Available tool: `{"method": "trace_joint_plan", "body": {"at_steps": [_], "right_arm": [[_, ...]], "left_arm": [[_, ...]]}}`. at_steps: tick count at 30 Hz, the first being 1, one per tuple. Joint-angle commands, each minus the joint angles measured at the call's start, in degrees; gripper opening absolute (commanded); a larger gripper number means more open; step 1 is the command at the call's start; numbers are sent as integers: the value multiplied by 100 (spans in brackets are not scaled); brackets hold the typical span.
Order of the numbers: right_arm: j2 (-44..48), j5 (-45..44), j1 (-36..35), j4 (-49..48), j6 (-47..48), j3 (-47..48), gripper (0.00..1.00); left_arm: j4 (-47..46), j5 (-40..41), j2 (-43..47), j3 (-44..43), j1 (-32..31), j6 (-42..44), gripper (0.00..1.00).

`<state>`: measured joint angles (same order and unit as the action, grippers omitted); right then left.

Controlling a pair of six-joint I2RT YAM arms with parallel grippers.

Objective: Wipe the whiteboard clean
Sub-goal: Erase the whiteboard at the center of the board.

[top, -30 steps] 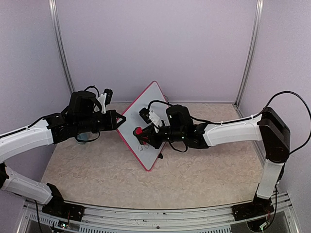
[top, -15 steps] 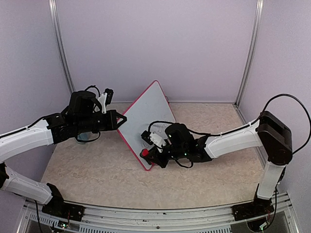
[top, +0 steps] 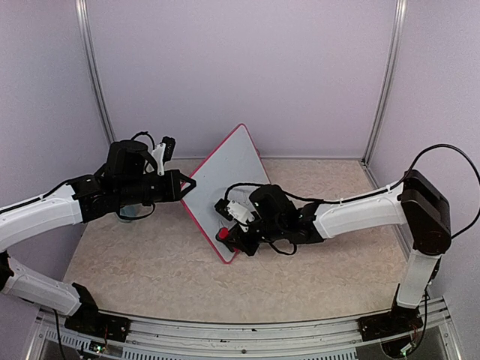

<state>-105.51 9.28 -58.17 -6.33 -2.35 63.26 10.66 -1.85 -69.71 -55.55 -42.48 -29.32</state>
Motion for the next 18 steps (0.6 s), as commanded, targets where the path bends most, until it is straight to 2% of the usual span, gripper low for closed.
{"method": "trace_joint_plan", "body": {"at_steps": [1,8,18], "right_arm": [[162,-213,-46,7,143,697,2],[77,-313,-105,31,159,724,2],[-91,-825,-123,-162,103,-155,2]], "left_arm": [[255,-453,-84,46,-163,85,0],[260,-455,-112,28,-164,115,0],[268,-479,-194,-77,-155,168,0]]}}
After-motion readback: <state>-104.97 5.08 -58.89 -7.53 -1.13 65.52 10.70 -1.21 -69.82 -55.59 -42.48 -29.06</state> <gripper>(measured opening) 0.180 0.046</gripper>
